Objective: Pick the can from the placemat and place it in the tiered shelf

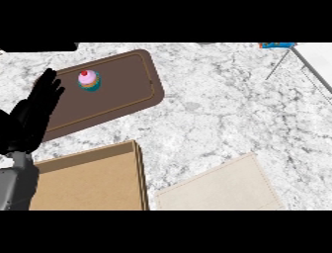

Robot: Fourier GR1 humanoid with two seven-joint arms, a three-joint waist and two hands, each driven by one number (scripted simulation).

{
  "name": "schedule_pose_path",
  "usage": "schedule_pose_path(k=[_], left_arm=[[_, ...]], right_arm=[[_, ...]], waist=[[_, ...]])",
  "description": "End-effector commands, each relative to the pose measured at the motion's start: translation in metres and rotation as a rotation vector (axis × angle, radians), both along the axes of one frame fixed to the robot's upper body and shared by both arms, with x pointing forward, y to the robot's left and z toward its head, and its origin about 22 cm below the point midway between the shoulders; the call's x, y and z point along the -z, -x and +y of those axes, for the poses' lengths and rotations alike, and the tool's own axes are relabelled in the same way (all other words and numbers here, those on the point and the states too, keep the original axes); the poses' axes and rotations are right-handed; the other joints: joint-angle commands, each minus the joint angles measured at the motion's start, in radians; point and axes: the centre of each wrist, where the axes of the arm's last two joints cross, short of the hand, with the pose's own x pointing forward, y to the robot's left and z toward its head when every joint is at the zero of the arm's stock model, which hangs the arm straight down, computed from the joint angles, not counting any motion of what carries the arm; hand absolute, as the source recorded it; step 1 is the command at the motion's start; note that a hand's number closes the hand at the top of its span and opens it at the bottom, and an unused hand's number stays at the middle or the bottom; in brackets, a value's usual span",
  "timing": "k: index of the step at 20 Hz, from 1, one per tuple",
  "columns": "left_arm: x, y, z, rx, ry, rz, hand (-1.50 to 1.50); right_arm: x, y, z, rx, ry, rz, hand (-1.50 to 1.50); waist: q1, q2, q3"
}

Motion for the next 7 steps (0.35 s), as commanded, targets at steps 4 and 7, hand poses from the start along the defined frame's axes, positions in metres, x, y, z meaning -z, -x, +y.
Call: schedule_pose_path(k=[4,7], left_arm=[[0.025,0.002,0.01,-0.012,-0.009,0.004,0.0],[0.011,0.014,0.013,0.011,-0.005,0.002,0.0]], right_arm=[[-0.014,0.046,-0.009,-0.129,0.116,-0.036,-1.5],[0.014,0.056,-0.008,-0.135,0.139,-0.024,-1.5]], waist=[[-0.008,0.002,0.0],[0.006,-0.001,0.001]])
